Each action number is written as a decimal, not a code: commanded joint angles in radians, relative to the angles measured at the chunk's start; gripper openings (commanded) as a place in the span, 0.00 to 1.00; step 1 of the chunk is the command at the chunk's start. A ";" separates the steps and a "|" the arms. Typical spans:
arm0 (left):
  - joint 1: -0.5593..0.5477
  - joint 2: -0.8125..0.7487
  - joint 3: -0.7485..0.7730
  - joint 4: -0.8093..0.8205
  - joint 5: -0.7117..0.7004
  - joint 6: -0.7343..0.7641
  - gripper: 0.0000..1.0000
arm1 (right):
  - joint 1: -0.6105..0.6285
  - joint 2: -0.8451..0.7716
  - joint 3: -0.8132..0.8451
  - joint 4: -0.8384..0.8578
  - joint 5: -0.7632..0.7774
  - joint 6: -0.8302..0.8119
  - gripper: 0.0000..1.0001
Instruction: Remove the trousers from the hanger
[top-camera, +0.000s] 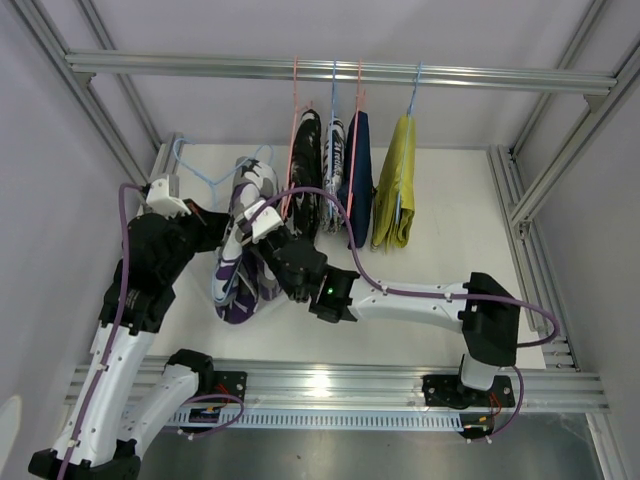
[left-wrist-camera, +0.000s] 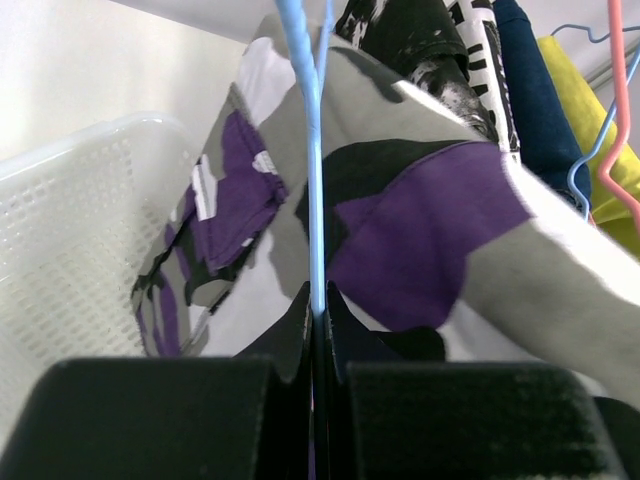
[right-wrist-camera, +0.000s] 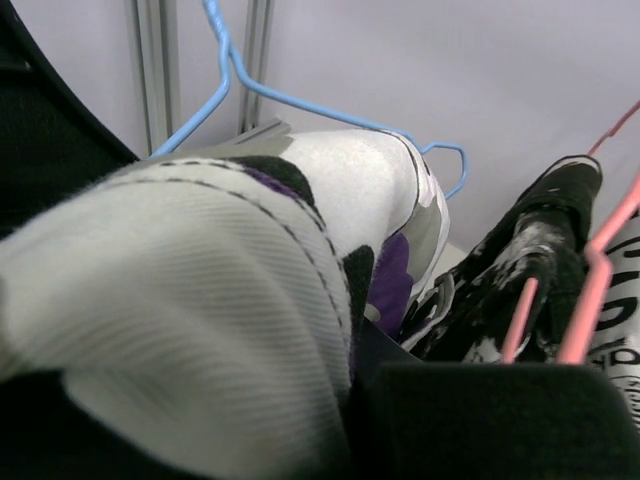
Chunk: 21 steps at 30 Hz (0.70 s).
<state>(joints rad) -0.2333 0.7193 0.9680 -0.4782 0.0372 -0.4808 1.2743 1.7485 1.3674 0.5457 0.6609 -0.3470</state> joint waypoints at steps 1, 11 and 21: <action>0.006 0.017 0.028 0.016 0.010 -0.005 0.00 | 0.007 -0.151 0.116 0.182 0.005 -0.026 0.00; 0.005 0.045 0.029 0.009 0.012 -0.005 0.00 | 0.008 -0.227 0.162 0.103 0.003 -0.046 0.00; 0.000 0.094 0.041 -0.008 0.017 0.004 0.01 | -0.030 -0.213 0.320 -0.015 -0.007 -0.030 0.00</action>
<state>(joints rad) -0.2325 0.7925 0.9779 -0.4736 0.0322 -0.4976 1.2591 1.6230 1.5318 0.3523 0.6849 -0.3973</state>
